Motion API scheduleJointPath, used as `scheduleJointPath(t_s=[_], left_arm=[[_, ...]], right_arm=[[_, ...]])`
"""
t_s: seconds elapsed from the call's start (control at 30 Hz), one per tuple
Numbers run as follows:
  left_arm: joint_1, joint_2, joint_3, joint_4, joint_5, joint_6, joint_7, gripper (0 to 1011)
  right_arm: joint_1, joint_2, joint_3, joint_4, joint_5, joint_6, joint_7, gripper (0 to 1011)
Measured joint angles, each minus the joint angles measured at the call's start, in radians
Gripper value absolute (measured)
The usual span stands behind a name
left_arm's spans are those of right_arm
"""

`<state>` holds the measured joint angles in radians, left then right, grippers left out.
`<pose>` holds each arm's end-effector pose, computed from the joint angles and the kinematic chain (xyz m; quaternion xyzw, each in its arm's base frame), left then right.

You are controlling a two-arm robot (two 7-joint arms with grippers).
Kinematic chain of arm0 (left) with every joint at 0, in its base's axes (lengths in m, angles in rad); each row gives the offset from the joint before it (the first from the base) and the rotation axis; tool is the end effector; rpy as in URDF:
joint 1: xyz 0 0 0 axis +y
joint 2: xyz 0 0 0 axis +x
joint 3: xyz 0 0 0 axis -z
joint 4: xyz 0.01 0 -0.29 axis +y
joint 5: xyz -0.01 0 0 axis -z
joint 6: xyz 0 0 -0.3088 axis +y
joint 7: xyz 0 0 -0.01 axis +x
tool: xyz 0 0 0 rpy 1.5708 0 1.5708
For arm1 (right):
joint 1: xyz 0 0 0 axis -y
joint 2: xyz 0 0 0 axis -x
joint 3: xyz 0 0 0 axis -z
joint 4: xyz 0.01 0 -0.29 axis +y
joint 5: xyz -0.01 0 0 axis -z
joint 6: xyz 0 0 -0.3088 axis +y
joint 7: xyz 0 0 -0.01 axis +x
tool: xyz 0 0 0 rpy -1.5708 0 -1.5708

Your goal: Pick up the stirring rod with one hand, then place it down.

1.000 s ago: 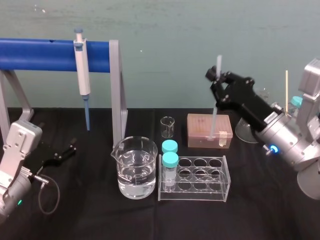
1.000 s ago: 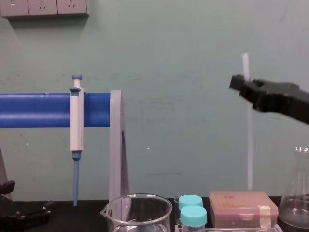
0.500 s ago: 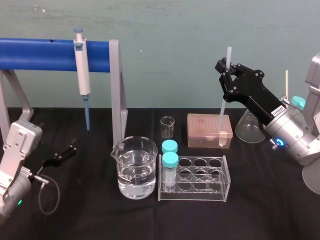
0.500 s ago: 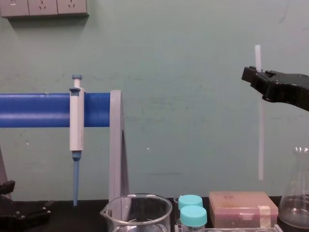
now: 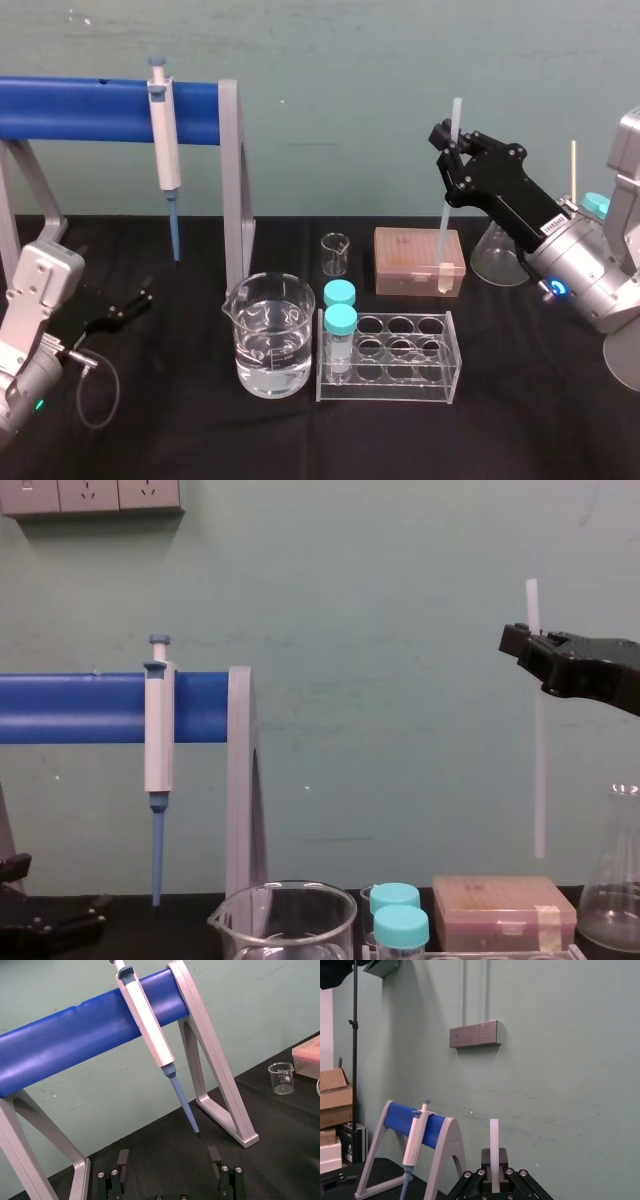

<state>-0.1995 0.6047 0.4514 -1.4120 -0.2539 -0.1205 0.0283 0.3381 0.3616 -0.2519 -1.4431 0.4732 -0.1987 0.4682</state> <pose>0.3581 0.0827 -0.3023 0.1415 -0.1325 0.5799 0.7913 0.4116 -0.0449 -0.2212 0.1173 -0.1127 -0.4362 0.8850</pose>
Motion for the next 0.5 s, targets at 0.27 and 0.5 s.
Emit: scheduleJointPath(t_s=[0.27,0.5], left_arm=[[0.000,0.000,0.000,0.000,0.000,0.000,0.000,1000],[0.000,0.000,0.000,0.000,0.000,0.000,0.000,1000]], right_arm=[[-0.004,0.000,0.001,-0.005,0.000,0.006,0.003,71],[-0.009,-0.001,0.004,-0.009,0.000,0.006,0.002,70]])
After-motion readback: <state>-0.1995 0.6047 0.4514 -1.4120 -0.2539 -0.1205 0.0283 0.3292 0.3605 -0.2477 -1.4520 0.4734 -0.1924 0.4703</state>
